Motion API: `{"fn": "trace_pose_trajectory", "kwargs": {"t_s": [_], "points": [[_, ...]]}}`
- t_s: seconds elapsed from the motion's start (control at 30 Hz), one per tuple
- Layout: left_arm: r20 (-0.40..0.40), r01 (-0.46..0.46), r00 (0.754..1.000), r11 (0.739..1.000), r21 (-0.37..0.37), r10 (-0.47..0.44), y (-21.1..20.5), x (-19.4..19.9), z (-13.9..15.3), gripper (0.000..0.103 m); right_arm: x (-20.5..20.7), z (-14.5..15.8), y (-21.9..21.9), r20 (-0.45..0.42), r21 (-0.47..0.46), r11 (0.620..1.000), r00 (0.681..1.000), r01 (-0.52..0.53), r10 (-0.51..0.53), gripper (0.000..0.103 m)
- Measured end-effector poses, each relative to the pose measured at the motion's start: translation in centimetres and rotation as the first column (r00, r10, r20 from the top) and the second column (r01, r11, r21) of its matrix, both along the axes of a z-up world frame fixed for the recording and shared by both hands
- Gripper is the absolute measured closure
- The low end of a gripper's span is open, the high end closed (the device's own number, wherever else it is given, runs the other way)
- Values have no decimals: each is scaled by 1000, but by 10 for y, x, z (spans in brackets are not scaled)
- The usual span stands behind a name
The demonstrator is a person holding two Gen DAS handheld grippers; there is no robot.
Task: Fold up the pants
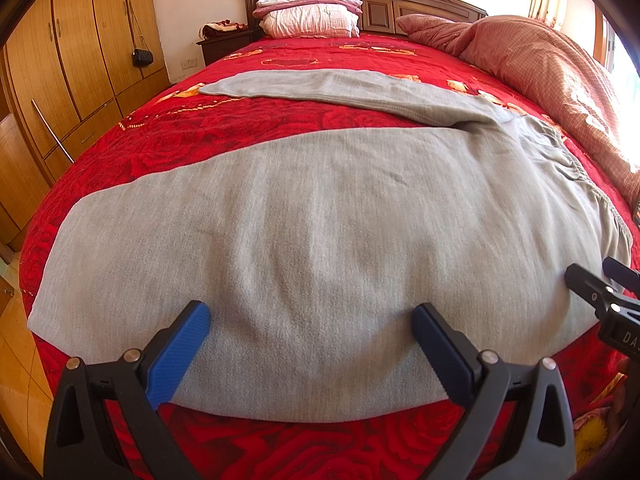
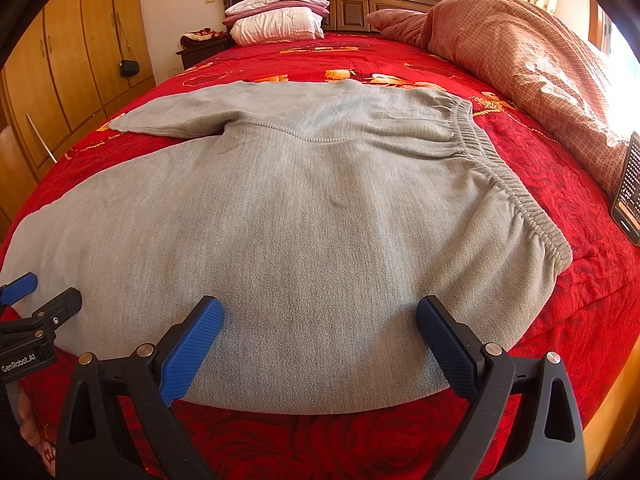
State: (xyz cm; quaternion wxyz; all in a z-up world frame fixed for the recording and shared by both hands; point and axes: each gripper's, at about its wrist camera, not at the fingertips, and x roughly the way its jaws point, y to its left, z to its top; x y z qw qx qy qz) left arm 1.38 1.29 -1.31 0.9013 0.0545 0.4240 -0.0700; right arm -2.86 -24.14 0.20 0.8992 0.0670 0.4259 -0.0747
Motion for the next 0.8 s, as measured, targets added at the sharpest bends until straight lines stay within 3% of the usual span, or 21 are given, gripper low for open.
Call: {"fn": "trace_pose_trajectory", "kwargs": {"t_s": [0.5, 0.8], "points": [[-2, -1, 1000, 1000, 5, 1, 0, 1, 1, 0, 1, 2, 0, -10, -8, 1000, 1000, -3, 3, 4], [-28, 12, 1000, 999, -42, -13, 9, 13, 17, 0, 3, 29, -16, 1, 36, 999, 1000, -18, 18, 4]]}}
